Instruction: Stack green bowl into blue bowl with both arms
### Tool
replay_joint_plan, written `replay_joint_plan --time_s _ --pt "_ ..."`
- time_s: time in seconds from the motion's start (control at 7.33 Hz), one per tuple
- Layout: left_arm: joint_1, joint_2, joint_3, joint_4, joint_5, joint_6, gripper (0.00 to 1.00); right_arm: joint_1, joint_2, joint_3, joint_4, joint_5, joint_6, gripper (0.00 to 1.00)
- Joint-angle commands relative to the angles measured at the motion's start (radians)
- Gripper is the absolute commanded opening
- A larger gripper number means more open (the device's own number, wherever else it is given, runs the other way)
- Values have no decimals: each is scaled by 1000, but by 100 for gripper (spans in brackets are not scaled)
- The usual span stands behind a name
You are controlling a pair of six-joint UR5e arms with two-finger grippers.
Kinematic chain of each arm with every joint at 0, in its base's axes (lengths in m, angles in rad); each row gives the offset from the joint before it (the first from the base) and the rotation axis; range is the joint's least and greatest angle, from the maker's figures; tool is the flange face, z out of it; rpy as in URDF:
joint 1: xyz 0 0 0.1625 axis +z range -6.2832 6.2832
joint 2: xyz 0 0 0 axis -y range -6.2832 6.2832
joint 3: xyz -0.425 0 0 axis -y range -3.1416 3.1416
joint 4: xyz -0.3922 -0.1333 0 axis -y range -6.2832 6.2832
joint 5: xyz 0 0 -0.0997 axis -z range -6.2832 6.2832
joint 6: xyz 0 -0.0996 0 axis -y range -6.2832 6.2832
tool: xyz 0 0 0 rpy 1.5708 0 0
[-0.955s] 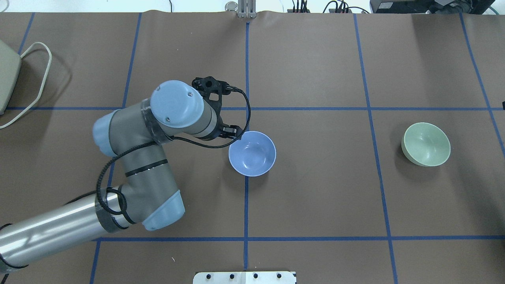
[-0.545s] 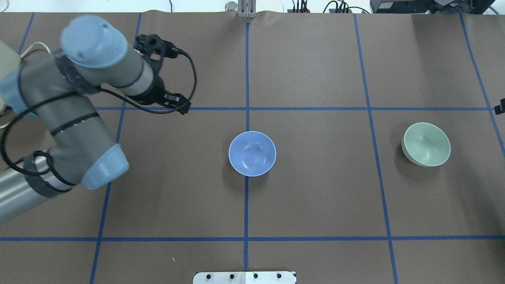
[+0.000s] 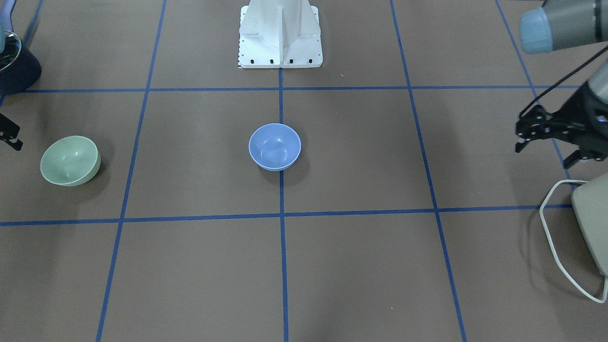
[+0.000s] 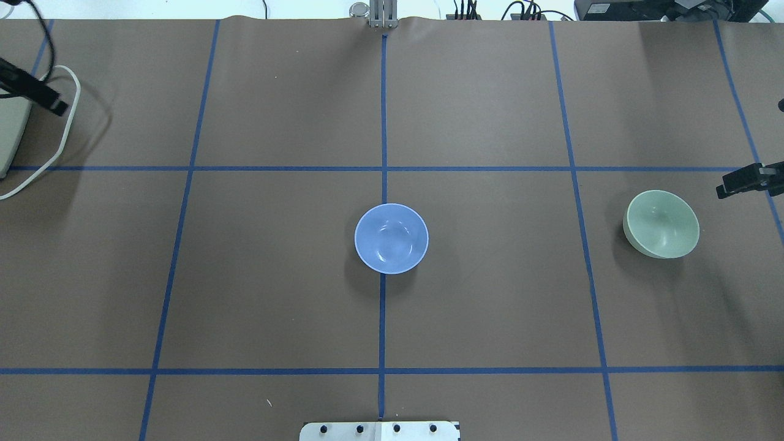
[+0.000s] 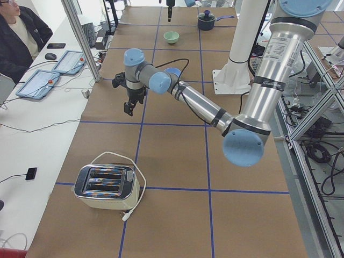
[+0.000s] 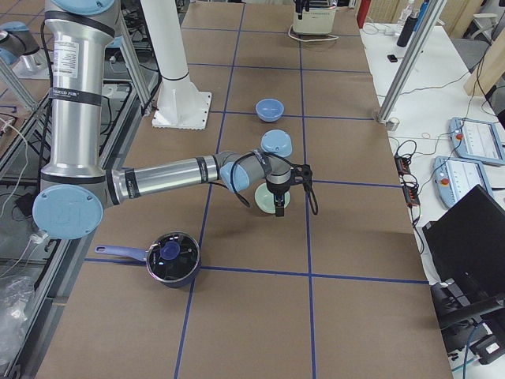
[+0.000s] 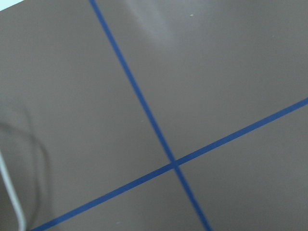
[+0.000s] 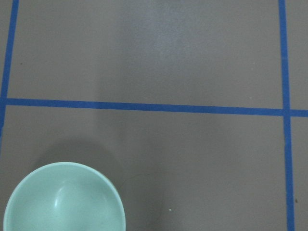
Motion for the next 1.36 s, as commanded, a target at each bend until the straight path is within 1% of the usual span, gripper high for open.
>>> replay_joint_plan --time_s 0.0,0.14,0.27,0.41,0.55,0.68,0.82,0.95,1.09,1.23 --pt "-180 162 63 6 -25 240 99 -29 3 0 0 -1 5 100" --pt "-269 216 105 10 -28 310 99 -38 4 -1 0 -4 3 100" --pt "-302 236 125 13 -75 317 99 -58 4 -5 0 -23 2 100" --pt "-304 265 119 6 -90 317 99 -81 13 -14 0 -42 5 98" --pt "-304 266 119 4 -91 317 99 -107 36 -52 2 -49 3 90" --pt "-304 266 119 4 -89 317 99 -129 44 -69 2 -62 3 83" --pt "-302 266 119 3 -91 317 99 -139 40 -72 2 -63 3 69" --pt "-302 266 119 2 -89 317 99 -147 36 -74 0 -63 5 47" --pt "-304 266 119 2 -89 317 99 -155 38 -77 0 -63 5 37" --pt "-304 266 117 1 -87 317 99 -159 39 -89 0 -63 5 30"
